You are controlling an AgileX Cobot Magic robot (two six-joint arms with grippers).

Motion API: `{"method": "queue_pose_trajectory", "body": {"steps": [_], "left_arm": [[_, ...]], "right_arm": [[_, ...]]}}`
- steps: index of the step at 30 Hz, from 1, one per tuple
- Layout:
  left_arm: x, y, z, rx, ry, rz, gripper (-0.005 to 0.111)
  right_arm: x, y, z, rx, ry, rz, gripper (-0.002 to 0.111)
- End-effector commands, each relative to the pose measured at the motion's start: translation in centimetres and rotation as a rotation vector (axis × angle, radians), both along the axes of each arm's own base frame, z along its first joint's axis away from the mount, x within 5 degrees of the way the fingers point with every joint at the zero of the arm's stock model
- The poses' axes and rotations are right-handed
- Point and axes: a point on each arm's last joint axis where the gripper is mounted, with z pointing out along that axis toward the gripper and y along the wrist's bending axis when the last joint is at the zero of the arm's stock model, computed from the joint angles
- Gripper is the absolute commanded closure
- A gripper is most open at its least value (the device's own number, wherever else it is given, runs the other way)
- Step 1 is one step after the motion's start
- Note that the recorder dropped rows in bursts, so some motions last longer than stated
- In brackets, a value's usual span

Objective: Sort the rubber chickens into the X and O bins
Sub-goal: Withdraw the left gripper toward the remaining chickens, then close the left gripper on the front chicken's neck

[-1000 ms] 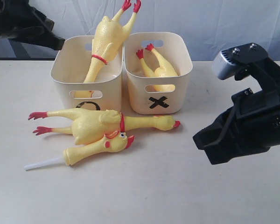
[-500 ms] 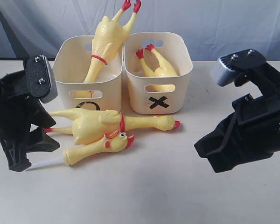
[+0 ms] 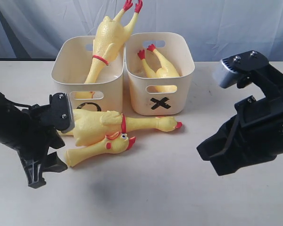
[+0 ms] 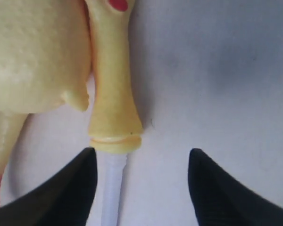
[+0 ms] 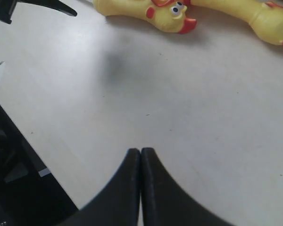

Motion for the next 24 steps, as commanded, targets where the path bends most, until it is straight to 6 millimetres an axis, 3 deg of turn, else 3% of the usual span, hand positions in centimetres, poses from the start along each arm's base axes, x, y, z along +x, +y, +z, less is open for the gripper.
{"method": "queue_pose_trajectory", "body": {"steps": [1, 7, 24], "left_arm": [[0.6, -0.1, -1.0, 0.007, -0.014, 0.021, 0.052], [1.6, -0.2, -1.9, 0.0, -0.056, 0.075, 0.052], [1.9, -0.6, -4.2, -0.013, -0.002, 0.042, 0.052]], "right_arm": [[-0.1, -0.1, -0.1, -0.005, -0.005, 0.002, 0.109], [-0.1, -0.1, 0.0, 0.002, -0.001, 0.0, 0.109], [-0.1, 0.0, 0.0, 0.014, 0.005, -0.003, 0.109]]}}
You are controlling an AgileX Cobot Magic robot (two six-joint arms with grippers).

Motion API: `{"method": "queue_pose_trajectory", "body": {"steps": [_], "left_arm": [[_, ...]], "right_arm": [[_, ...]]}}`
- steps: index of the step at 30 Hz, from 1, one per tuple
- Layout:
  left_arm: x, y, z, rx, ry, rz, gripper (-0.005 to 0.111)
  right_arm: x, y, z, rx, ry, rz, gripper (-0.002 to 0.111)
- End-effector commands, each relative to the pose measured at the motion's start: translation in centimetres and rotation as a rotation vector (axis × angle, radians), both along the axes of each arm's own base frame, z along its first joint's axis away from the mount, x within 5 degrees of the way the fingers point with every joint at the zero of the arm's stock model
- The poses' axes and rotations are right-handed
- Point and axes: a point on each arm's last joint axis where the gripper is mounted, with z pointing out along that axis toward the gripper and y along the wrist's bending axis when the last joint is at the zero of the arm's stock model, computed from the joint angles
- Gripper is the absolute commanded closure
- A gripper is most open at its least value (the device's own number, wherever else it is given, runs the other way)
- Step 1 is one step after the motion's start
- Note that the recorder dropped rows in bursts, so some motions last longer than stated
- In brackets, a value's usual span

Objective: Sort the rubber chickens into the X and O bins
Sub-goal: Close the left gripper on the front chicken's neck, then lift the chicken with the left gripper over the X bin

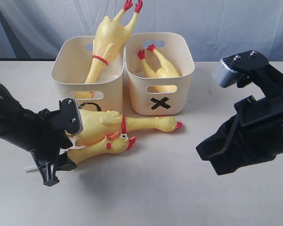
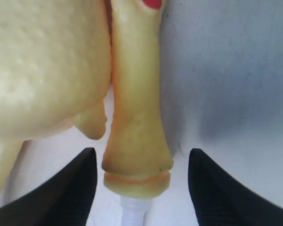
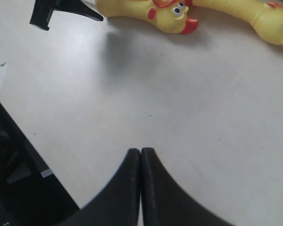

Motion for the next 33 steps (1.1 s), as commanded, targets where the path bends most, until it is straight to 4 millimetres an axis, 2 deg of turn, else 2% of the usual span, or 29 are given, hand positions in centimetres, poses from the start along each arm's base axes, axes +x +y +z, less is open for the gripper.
{"method": "queue_pose_trajectory", "body": {"steps": [1, 6, 15, 21, 26, 33], "left_arm": [[0.0, -0.1, -0.8, -0.003, 0.025, 0.018, 0.052], [0.2, -0.1, -1.1, 0.002, 0.021, 0.023, 0.056], [0.4, 0.0, -1.0, 0.006, -0.002, 0.036, 0.091], [0.1, -0.1, -1.1, -0.003, 0.034, 0.021, 0.107], [-0.7, -0.3, -1.1, -0.02, 0.111, -0.012, 0.107], [-1.7, -0.5, -0.2, -0.048, 0.176, -0.06, 0.107]], "right_arm": [[-0.1, 0.0, 0.0, 0.009, 0.001, -0.002, 0.109], [-0.1, 0.0, 0.0, 0.011, 0.0, -0.003, 0.109], [-0.1, 0.0, 0.0, 0.011, 0.0, -0.003, 0.109], [-0.1, 0.0, 0.0, 0.011, 0.0, -0.003, 0.109], [-0.1, 0.0, 0.0, 0.01, -0.001, -0.002, 0.109], [-0.1, 0.0, 0.0, 0.01, -0.001, -0.002, 0.109]]}}
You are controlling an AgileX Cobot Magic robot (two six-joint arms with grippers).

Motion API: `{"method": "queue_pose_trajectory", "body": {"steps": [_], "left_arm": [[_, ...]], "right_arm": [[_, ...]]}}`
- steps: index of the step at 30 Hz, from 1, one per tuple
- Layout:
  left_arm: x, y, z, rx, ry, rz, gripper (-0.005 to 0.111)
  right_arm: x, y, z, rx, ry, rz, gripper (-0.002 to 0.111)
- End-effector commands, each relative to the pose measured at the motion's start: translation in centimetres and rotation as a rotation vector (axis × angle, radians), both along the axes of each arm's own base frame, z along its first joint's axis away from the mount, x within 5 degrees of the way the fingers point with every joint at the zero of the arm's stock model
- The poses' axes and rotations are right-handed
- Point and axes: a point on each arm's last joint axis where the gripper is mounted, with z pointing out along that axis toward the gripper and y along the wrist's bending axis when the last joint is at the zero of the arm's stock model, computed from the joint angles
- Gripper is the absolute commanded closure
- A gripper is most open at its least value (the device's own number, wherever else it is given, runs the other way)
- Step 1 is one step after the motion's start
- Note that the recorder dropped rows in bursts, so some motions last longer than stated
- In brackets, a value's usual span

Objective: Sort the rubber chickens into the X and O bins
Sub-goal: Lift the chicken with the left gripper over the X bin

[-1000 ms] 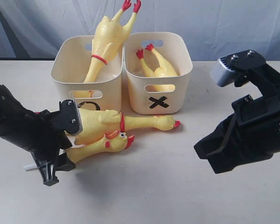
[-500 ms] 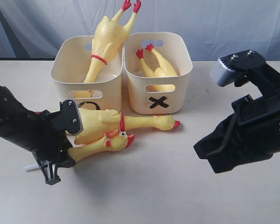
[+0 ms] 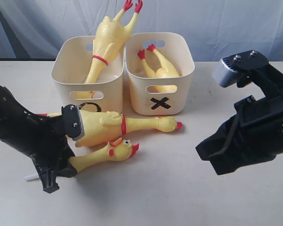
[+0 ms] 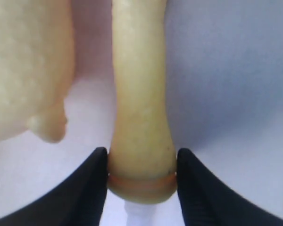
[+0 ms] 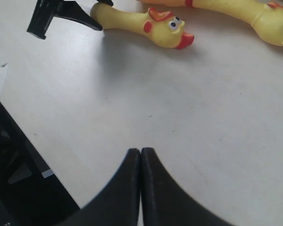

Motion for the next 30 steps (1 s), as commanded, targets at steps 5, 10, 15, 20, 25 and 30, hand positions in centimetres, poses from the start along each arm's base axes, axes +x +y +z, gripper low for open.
{"method": "queue_pose_trajectory", "body": {"steps": [5, 10, 15, 20, 25, 30], "left_arm": [[-1.5, -0.3, 1.8, -0.048, 0.072, -0.061, 0.107], [-2.3, -0.3, 3.7, -0.086, 0.07, -0.042, 0.107], [-2.1, -1.0, 5.9, -0.217, 0.062, 0.106, 0.107], [-1.4, -2.0, 7.8, -0.377, 0.051, 0.213, 0.107], [0.2, -2.3, 9.1, -0.493, -0.025, 0.364, 0.107], [1.1, -3.1, 10.7, -0.644, -0.116, 0.346, 0.107]], "right_arm": [[-0.1, 0.0, 0.0, 0.008, -0.001, -0.003, 0.109], [-0.1, 0.0, 0.0, 0.008, -0.001, -0.003, 0.109], [-0.1, 0.0, 0.0, 0.008, -0.001, -0.003, 0.109], [-0.1, 0.0, 0.0, 0.007, 0.002, -0.001, 0.109], [-0.1, 0.0, 0.0, 0.007, 0.002, -0.001, 0.109], [-0.1, 0.0, 0.0, 0.007, 0.002, -0.001, 0.109]]}}
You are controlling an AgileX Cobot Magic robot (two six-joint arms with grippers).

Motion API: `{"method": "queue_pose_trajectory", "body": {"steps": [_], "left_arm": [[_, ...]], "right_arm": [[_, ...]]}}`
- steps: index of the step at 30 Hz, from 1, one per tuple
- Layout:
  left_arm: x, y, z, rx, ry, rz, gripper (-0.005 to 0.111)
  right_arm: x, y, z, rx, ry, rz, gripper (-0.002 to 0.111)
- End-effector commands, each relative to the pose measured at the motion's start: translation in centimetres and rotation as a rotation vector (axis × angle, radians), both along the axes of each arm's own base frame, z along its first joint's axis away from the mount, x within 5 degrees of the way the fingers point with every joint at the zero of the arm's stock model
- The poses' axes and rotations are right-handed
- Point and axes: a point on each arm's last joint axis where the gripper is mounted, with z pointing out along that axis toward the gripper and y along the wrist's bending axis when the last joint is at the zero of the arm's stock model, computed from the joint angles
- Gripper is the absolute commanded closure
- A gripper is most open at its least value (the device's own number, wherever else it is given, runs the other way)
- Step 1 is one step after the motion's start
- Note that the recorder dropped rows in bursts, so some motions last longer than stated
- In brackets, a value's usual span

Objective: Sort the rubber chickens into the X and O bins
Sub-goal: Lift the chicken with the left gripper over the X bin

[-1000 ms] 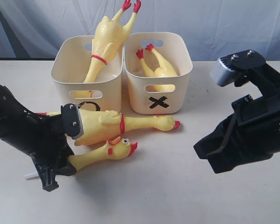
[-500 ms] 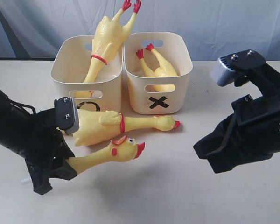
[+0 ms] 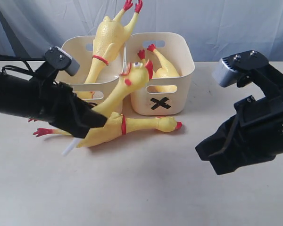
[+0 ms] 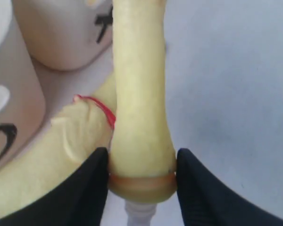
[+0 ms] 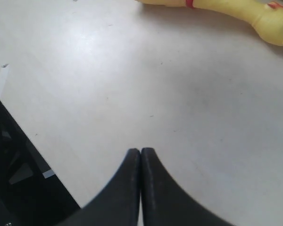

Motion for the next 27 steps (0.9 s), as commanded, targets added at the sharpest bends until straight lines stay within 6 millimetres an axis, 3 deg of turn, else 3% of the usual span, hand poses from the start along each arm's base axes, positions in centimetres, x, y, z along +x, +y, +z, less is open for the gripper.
{"method": "queue_pose_trajectory", "body": {"steps": [1, 4, 9, 27], "left_arm": [[0.8, -0.8, 1.9, -0.166, -0.11, 0.029, 0.107], [1.4, -1.1, 3.1, -0.274, -0.178, 0.067, 0.107], [2.0, -1.4, 4.0, -0.261, -0.267, 0.015, 0.107], [6.4, -2.7, 4.3, -0.237, -0.338, 0.003, 0.107]], "right_arm": [[-0.1, 0.0, 0.0, 0.003, 0.0, 0.0, 0.109], [-0.1, 0.0, 0.0, 0.003, 0.0, 0.0, 0.109], [0.0, 0.0, 0.0, 0.006, -0.002, -0.002, 0.109], [0.0, 0.0, 0.0, 0.013, -0.002, -0.006, 0.109]]}}
